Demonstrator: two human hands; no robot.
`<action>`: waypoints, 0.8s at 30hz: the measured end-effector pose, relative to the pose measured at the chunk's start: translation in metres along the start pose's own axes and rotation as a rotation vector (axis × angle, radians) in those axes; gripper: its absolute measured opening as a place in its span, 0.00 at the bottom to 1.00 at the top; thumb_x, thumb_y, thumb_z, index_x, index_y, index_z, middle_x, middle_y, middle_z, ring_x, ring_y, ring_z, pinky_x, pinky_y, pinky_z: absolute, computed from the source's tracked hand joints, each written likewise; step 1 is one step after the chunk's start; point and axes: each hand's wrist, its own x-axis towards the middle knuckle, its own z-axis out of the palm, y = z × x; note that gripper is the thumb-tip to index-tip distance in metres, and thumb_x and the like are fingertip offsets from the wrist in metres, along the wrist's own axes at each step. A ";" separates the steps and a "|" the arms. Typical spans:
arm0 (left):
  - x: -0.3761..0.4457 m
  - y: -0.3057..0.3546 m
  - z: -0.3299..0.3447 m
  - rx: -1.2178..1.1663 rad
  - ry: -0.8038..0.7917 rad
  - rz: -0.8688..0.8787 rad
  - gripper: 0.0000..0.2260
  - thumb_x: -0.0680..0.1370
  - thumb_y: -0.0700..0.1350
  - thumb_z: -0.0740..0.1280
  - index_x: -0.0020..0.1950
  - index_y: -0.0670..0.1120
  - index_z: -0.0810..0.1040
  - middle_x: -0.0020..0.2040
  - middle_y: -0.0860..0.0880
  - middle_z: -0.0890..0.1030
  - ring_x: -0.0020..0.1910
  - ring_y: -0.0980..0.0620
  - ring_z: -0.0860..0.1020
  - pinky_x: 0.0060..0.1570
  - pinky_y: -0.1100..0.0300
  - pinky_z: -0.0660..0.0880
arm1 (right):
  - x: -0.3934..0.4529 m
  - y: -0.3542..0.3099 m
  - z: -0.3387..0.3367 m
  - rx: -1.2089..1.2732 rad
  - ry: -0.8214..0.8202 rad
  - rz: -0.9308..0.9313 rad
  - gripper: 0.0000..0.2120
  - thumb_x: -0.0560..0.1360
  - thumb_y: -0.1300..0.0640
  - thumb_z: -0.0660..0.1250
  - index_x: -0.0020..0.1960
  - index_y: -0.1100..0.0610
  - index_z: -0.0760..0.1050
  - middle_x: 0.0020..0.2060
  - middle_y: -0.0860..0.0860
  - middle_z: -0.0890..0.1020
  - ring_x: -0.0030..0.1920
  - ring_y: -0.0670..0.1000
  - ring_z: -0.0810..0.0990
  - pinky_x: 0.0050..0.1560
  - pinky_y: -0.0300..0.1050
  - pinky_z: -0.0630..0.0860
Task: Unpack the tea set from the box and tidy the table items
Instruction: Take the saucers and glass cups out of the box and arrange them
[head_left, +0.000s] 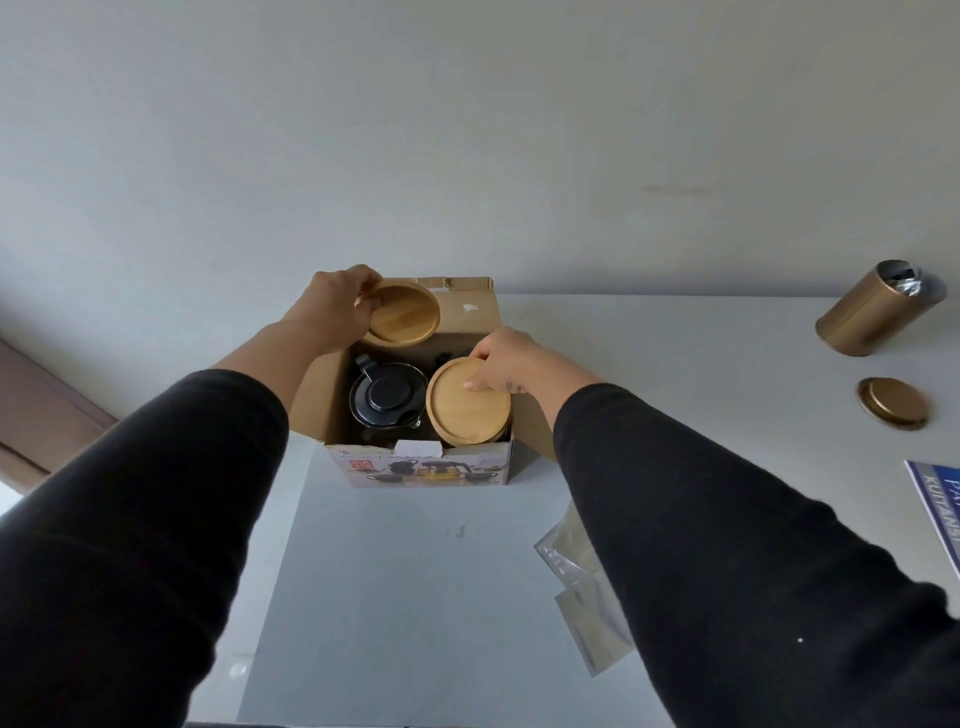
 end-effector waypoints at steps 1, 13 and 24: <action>0.000 0.004 -0.005 -0.015 0.007 0.000 0.14 0.80 0.41 0.61 0.65 0.44 0.73 0.59 0.42 0.78 0.57 0.42 0.76 0.54 0.55 0.72 | -0.005 0.000 -0.002 0.035 0.034 0.010 0.22 0.76 0.53 0.67 0.68 0.59 0.72 0.63 0.56 0.77 0.62 0.57 0.75 0.64 0.50 0.73; 0.010 0.103 -0.021 -0.228 0.054 -0.080 0.18 0.80 0.38 0.57 0.70 0.43 0.68 0.64 0.40 0.74 0.59 0.41 0.75 0.47 0.57 0.71 | -0.044 0.046 -0.051 0.218 0.459 0.246 0.18 0.76 0.60 0.65 0.65 0.63 0.72 0.61 0.58 0.78 0.60 0.58 0.77 0.56 0.44 0.74; 0.070 0.241 0.116 -0.405 -0.102 -0.217 0.17 0.79 0.38 0.57 0.68 0.42 0.71 0.60 0.39 0.77 0.52 0.41 0.79 0.51 0.51 0.79 | -0.018 0.236 -0.089 0.571 0.620 0.605 0.19 0.75 0.63 0.65 0.66 0.60 0.72 0.63 0.57 0.76 0.61 0.58 0.77 0.56 0.45 0.75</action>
